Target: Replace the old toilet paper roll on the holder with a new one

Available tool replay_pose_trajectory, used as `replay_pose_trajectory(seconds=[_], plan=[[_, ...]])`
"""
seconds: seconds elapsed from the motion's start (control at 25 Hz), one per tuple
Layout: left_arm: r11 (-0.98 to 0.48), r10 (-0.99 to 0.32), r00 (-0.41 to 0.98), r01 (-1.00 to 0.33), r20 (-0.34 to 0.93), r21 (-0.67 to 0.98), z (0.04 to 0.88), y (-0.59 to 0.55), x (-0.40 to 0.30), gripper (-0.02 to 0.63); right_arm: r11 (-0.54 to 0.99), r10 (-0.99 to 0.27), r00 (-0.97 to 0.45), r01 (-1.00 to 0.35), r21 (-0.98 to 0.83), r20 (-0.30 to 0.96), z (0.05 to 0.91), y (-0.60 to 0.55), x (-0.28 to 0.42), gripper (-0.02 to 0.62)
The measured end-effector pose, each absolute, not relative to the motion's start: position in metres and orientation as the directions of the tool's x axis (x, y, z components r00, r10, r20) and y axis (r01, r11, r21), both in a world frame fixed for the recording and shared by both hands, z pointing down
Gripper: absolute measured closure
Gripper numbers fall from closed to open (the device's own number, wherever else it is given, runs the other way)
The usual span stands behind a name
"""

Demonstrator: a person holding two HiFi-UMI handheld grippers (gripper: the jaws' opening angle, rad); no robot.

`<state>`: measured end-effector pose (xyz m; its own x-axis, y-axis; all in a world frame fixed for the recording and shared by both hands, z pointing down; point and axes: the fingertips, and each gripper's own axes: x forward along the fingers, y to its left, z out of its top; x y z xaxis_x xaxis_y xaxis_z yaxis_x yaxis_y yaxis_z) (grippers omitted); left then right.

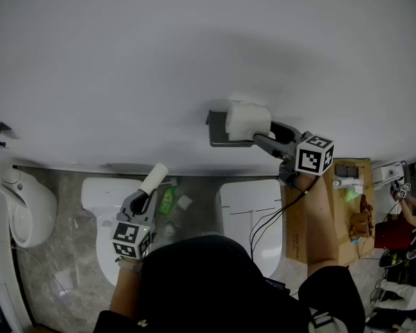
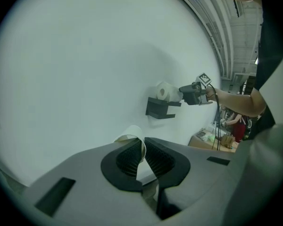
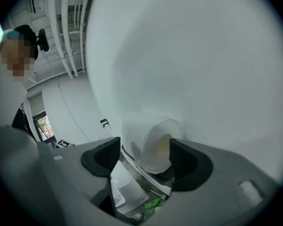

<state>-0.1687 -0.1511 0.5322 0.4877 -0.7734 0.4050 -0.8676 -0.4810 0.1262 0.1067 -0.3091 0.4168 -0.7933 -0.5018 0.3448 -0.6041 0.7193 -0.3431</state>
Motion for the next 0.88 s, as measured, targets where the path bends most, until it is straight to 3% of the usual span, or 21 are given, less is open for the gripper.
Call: replay_pose_trajectory(seconds=[0.64, 0.88], plan=[[-0.634, -0.67, 0.628, -0.761, 0.396, 0.133, 0.529, -0.149, -0.124, 0.574, 0.589, -0.693, -0.663, -0.747, -0.31, 0.281, 0.414, -0.232, 0.15, 0.282], [-0.697, -0.614, 0.685, -0.704, 0.392, 0.14, 0.527, -0.147, -0.097, 0.574, 0.51, -0.764, -0.588, -0.803, -0.309, 0.266, 0.418, -0.192, 0.168, 0.344]])
